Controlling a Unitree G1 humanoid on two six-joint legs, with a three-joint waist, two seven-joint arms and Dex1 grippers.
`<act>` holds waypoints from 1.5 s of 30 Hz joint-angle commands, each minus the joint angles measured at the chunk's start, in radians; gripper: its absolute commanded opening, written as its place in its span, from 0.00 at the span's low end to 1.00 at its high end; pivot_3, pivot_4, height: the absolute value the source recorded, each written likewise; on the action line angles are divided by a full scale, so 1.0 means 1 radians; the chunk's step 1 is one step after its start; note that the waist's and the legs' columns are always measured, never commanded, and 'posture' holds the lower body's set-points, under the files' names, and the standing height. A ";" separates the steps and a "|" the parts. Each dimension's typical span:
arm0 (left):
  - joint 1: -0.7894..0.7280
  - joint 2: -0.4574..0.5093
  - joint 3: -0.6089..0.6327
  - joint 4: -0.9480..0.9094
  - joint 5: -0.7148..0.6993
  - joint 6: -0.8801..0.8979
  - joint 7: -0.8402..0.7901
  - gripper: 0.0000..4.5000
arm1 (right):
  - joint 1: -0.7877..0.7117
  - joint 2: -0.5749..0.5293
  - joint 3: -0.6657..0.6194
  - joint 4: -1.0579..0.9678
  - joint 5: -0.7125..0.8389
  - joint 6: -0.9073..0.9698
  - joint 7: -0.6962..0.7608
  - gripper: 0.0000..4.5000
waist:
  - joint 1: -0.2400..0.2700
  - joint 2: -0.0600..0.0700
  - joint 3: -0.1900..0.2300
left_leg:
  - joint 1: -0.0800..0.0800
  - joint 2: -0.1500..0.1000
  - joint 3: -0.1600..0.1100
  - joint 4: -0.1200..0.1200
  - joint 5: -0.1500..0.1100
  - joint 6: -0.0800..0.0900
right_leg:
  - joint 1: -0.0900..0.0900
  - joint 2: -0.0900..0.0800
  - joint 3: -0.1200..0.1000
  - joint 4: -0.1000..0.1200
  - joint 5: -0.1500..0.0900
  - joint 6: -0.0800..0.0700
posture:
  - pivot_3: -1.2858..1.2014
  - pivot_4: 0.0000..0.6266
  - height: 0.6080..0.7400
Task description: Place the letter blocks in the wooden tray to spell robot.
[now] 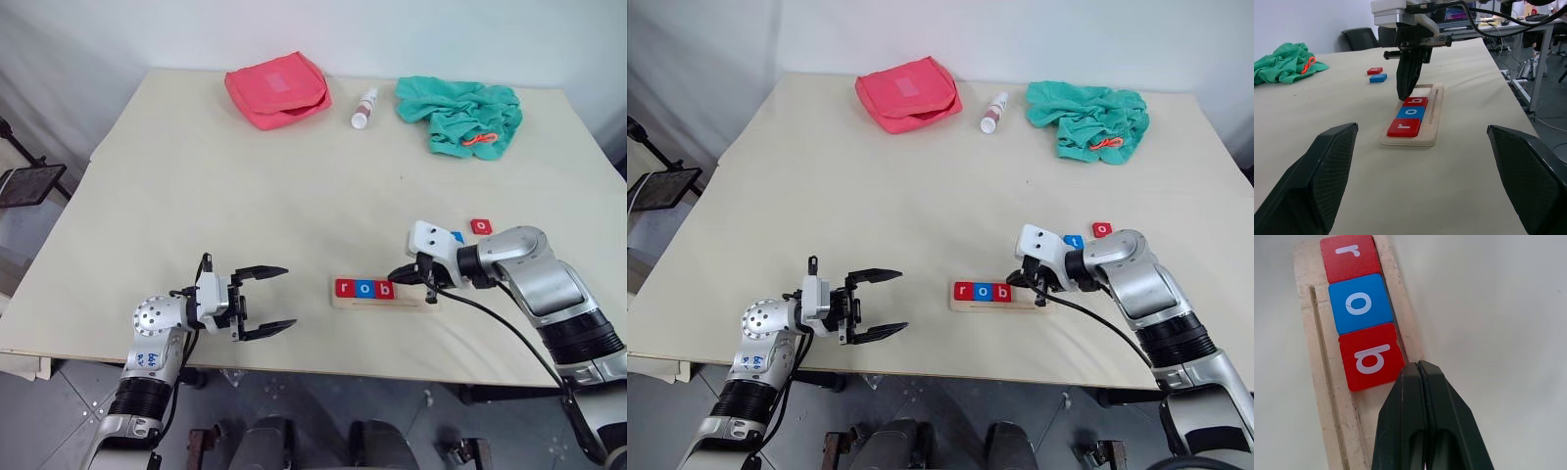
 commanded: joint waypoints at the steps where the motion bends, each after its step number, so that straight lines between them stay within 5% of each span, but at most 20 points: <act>1: -0.009 0.003 0.004 -0.014 0.001 -0.011 0.004 1.00 | -0.001 -0.027 -0.056 -0.042 0.010 0.025 -0.028 0.01 | 0.000 0.000 0.000 | 0.000 0.000 0.000 0.000 0.000 0.000 | 0.000 0.000 0.000 0.000 0.000 0.000 | 0.52 0.24 1.00; 8: -0.018 -0.001 0.001 0.005 -0.002 -0.017 -0.010 1.00 | 0.113 -0.034 -0.257 -0.105 0.080 0.031 -0.147 0.01 | 0.004 0.000 0.000 | 0.000 0.000 0.000 0.000 0.000 0.000 | 0.000 0.000 0.000 0.000 0.000 0.000 | 0.52 0.24 1.00; 17: -0.081 -0.013 -0.007 0.103 -0.002 -0.031 -0.056 1.00 | 0.410 0.010 -0.586 -0.231 0.188 0.109 -0.342 0.65 | 0.014 0.000 0.000 | 0.000 -0.001 0.001 0.000 0.000 0.000 | 0.000 0.000 0.000 0.000 0.000 0.000 | 0.52 0.24 1.00; 22: -0.111 -0.020 -0.007 0.146 -0.003 -0.041 -0.084 1.00 | 0.478 0.031 -0.662 -0.238 0.202 0.084 -0.419 1.00 | 0.015 0.000 0.000 | 0.000 0.000 0.002 0.000 0.000 0.000 | 0.000 0.000 0.000 0.000 0.000 0.000 | 0.52 0.24 1.00; 45: -0.188 -0.014 -0.005 0.217 -0.001 -0.032 -0.156 1.00 | 0.645 0.075 -0.823 -0.290 0.349 0.067 -0.533 1.00 | 0.025 0.000 0.000 | 0.000 -0.001 0.002 0.000 0.000 0.000 | 0.000 0.000 0.001 0.000 0.000 0.000 | 0.52 0.24 1.00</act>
